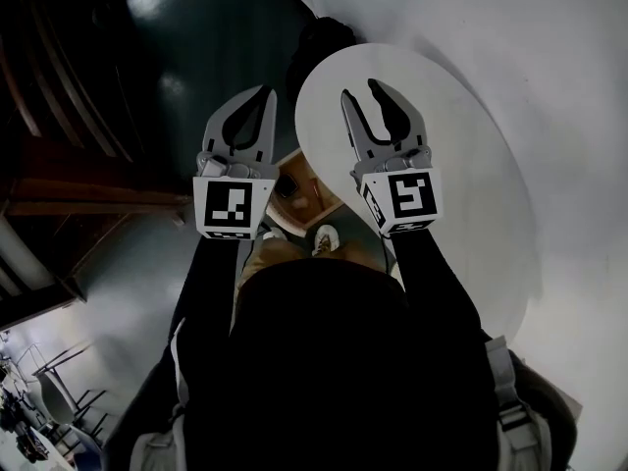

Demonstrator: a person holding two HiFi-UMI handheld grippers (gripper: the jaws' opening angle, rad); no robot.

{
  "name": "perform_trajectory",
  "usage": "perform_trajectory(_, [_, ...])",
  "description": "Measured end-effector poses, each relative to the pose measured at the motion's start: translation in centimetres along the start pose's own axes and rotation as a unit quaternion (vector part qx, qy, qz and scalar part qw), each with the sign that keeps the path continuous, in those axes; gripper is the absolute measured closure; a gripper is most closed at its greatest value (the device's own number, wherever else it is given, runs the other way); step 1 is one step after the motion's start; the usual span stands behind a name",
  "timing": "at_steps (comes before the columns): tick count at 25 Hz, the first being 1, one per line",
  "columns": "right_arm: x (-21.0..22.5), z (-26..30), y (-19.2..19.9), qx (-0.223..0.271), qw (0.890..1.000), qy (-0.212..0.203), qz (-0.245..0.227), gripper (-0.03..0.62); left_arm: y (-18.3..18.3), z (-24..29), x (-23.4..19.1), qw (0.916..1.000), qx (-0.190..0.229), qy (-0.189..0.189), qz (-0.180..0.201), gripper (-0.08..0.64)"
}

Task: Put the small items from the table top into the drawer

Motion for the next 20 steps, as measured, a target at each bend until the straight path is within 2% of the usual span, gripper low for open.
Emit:
perform_trajectory(6, [1.1, -0.1, 0.1, 0.015, 1.000, -0.009, 0.001, 0.428, 0.3, 0.1, 0.8, 0.9999, -0.005, -0.014, -0.001, 0.545])
perform_trajectory(7, [1.2, -0.2, 0.0, 0.021, 1.000, -0.014, 0.002, 0.476, 0.1, 0.1, 0.9, 0.9999, -0.004, -0.014, 0.002, 0.545])
perform_trajectory(8, [1.3, -0.4, -0.1, 0.025, 0.999, -0.021, 0.004, 0.565, -0.1, 0.2, 1.1, 0.9999, -0.003, -0.014, 0.004, 0.545])
perform_trajectory(13, [1.5, -0.5, 0.0, 0.023, 0.999, -0.039, 0.013, 0.566, -0.3, 0.4, 1.6, 0.9998, -0.004, -0.019, 0.005, 0.545])
perform_trajectory(20, [1.8, -0.5, 0.1, 0.013, 0.999, -0.033, 0.000, 0.566, -0.5, 0.6, 1.9, 0.9998, -0.003, -0.020, 0.005, 0.545])
Point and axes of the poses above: the fingertips, and each gripper's own axes: z forward along the fingers, x to its right, y out of its underside, the point moved 5 cm from there along -z, backward along the fingers, and after that the axes turned 9 degrees about y, right-handed, at the moved point
